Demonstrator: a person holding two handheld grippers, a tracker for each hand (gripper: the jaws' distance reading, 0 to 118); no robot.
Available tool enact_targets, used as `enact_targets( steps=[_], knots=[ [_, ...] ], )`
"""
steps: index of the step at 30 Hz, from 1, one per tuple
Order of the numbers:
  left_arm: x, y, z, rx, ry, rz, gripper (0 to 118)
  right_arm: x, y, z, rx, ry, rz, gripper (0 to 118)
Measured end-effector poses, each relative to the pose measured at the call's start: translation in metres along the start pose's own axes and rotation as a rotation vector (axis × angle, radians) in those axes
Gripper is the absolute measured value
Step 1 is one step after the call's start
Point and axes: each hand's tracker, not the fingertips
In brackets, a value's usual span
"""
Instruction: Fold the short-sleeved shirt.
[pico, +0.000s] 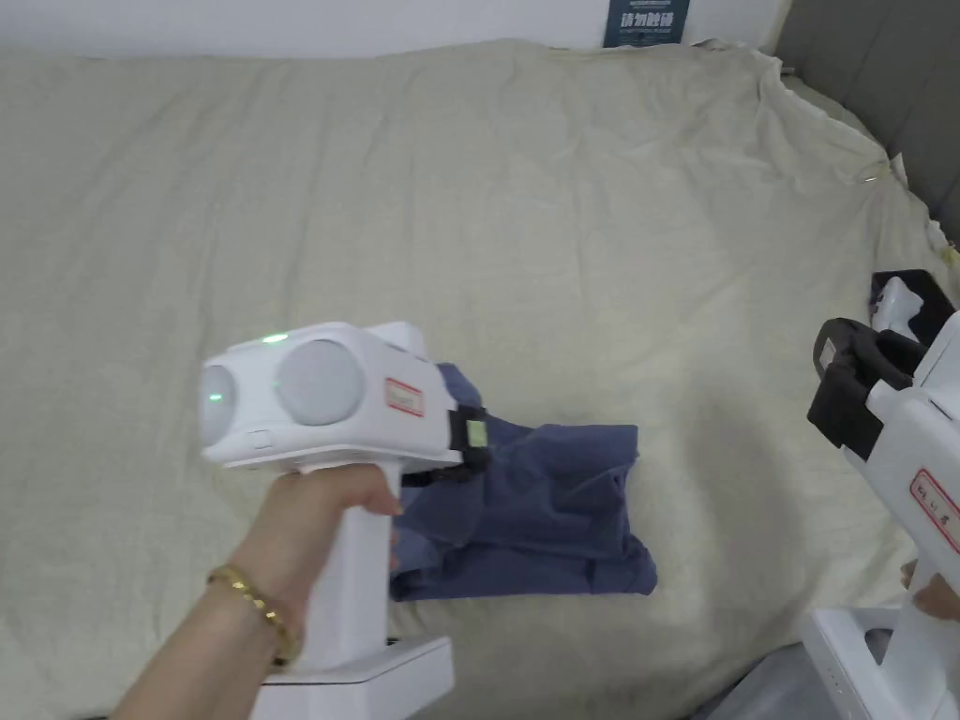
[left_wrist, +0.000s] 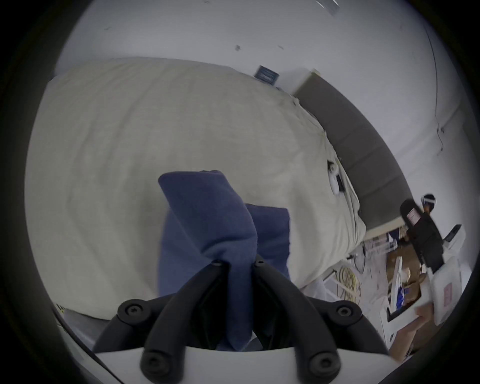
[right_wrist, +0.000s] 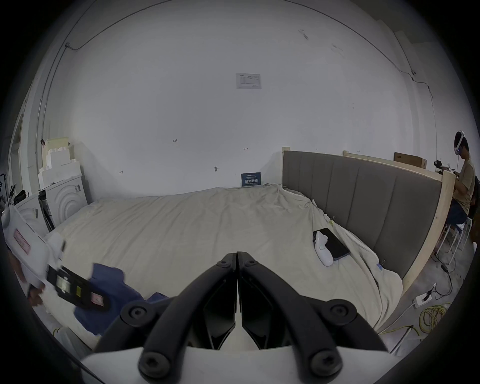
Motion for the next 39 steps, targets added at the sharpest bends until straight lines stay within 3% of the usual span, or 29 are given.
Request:
enact_targets(
  steps=[4, 13, 16, 18, 20, 26, 28, 29, 31, 32, 34, 37, 39],
  knots=[
    [0.034, 0.003, -0.057, -0.085, 0.0, -0.056, 8, 0.012, 0.0, 0.008, 0.003, -0.031, -0.003, 0],
    [0.063, -0.007, -0.144, -0.145, 0.105, -0.013, 12, 0.036, -0.006, 0.018, -0.017, -0.091, -0.014, 0],
    [0.066, -0.008, -0.151, -0.152, 0.076, -0.032, 39, 0.038, -0.009, 0.016, -0.028, -0.096, -0.019, 0],
    [0.07, -0.008, -0.151, -0.162, -0.01, -0.053, 72, 0.037, -0.01, 0.014, -0.033, -0.092, -0.021, 0],
    [0.076, -0.003, -0.148, -0.174, -0.054, -0.053, 91, 0.034, -0.01, 0.013, -0.036, -0.088, -0.018, 0],
    [0.062, 0.03, -0.092, -0.003, -0.228, 0.004, 92, 0.032, -0.007, 0.007, -0.025, -0.056, 0.003, 0],
    [0.051, 0.041, -0.063, 0.096, -0.208, 0.005, 83, 0.029, -0.004, 0.006, -0.015, -0.045, 0.009, 0],
    [0.046, 0.043, -0.052, 0.146, -0.184, -0.013, 71, 0.023, -0.001, 0.007, -0.011, -0.041, 0.008, 0],
    [0.041, 0.039, -0.033, 0.272, -0.047, -0.1, 19, 0.018, 0.001, 0.006, -0.002, -0.027, 0.009, 0],
    [0.039, 0.035, -0.028, 0.322, 0.035, -0.148, 4, 0.017, 0.002, 0.005, 0.0, -0.023, 0.01, 0],
    [0.034, 0.022, -0.026, 0.4, 0.152, -0.211, 0, 0.01, 0.003, 0.005, 0.003, -0.01, 0.013, 0],
    [0.022, -0.003, -0.021, 0.4, 0.095, -0.203, 0, 0.005, 0.002, 0.005, 0.001, 0.005, 0.008, 0],
    [0.014, -0.023, -0.014, 0.465, 0.141, -0.213, 0, 0.001, -0.001, 0.003, 0.003, 0.016, 0.007, 0]
  ],
)
